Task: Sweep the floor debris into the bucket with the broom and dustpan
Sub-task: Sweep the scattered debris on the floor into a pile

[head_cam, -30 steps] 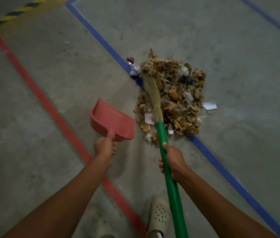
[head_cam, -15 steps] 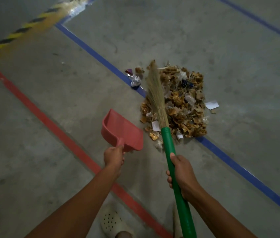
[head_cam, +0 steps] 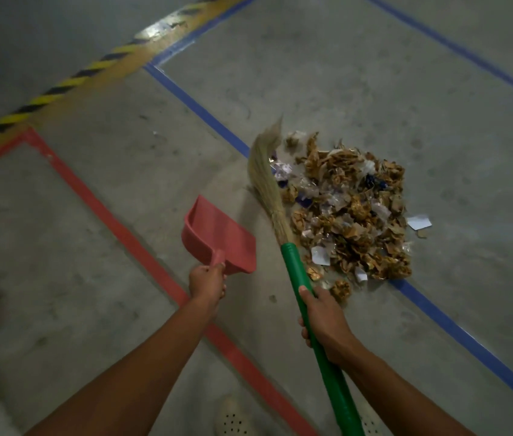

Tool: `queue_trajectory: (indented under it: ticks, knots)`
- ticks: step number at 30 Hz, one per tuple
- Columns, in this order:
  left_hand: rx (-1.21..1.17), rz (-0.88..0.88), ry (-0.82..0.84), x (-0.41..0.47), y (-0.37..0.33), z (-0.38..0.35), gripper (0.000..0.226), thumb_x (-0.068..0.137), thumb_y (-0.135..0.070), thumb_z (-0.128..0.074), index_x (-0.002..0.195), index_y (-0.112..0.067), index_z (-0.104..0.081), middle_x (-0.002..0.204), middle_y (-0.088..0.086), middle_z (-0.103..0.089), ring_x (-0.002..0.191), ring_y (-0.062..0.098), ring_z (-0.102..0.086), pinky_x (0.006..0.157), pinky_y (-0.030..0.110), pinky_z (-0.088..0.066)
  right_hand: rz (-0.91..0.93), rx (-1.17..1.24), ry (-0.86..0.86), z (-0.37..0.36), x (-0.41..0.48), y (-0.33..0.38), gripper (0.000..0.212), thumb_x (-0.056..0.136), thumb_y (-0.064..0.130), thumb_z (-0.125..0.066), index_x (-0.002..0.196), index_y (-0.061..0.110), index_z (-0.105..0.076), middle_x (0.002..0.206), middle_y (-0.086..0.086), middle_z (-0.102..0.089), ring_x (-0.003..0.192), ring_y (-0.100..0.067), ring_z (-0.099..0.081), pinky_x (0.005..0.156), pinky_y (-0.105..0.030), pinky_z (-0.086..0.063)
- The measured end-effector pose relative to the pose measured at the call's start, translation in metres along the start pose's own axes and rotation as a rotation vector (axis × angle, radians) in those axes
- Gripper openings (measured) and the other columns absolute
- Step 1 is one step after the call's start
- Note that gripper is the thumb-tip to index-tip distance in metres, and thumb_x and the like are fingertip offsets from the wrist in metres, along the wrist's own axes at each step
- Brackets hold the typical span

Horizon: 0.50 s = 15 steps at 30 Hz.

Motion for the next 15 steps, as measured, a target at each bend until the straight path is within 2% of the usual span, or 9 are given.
queue_trajectory:
  ticks: [5, 8, 10, 15]
  knots:
    - [0.002, -0.005, -0.043, 0.036, -0.036, 0.036, 0.026, 0.093, -0.012, -0.06, 0.069, -0.008, -0.051, 0.06, 0.007, -0.052, 0.033, 0.008, -0.041, 0.034, 0.016, -0.029, 0.053, -0.174, 0.069, -0.053, 0.021, 0.048, 0.028, 0.101, 0.041, -0.046, 0.1, 0.014, -0.052, 0.071, -0.009, -0.058, 0.047, -0.017, -0.052, 0.043, -0.025, -0.043]
    - [-0.022, -0.003, -0.091, 0.062, -0.052, 0.053, 0.025, 0.093, -0.011, -0.06, 0.069, -0.008, -0.05, 0.059, 0.008, -0.052, 0.036, 0.01, -0.04, 0.036, 0.017, -0.029, 0.121, -0.348, 0.121, -0.09, 0.05, 0.082, 0.032, 0.1, 0.044, -0.045, 0.106, 0.013, -0.052, 0.081, -0.012, -0.064, 0.053, -0.02, -0.058, 0.045, -0.026, -0.046]
    - [-0.032, 0.0, -0.119, 0.079, -0.059, 0.062, 0.025, 0.092, -0.01, -0.059, 0.069, -0.009, -0.05, 0.058, 0.008, -0.05, 0.032, 0.007, -0.039, 0.036, 0.016, -0.027, 0.141, -0.441, 0.159, -0.116, 0.074, 0.101, 0.032, 0.1, 0.043, -0.046, 0.111, 0.014, -0.052, 0.089, -0.012, -0.066, 0.059, -0.02, -0.062, 0.046, -0.027, -0.048]
    - [-0.064, 0.037, -0.199, 0.116, -0.068, 0.081, 0.029, 0.094, -0.018, -0.063, 0.069, -0.007, -0.053, 0.058, 0.007, -0.05, 0.03, 0.006, -0.038, 0.033, 0.016, -0.027, 0.03, -0.57, 0.244, -0.166, 0.129, 0.129, 0.029, 0.096, 0.031, -0.051, 0.114, 0.008, -0.054, 0.086, -0.011, -0.066, 0.059, -0.019, -0.062, 0.053, -0.031, -0.054]
Point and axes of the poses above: each hand's wrist, its own x-axis towards the middle knuckle, its own z-axis out of the back of the hand, y = z × x, the point moved 6 cm from there along x, towards the middle knuckle
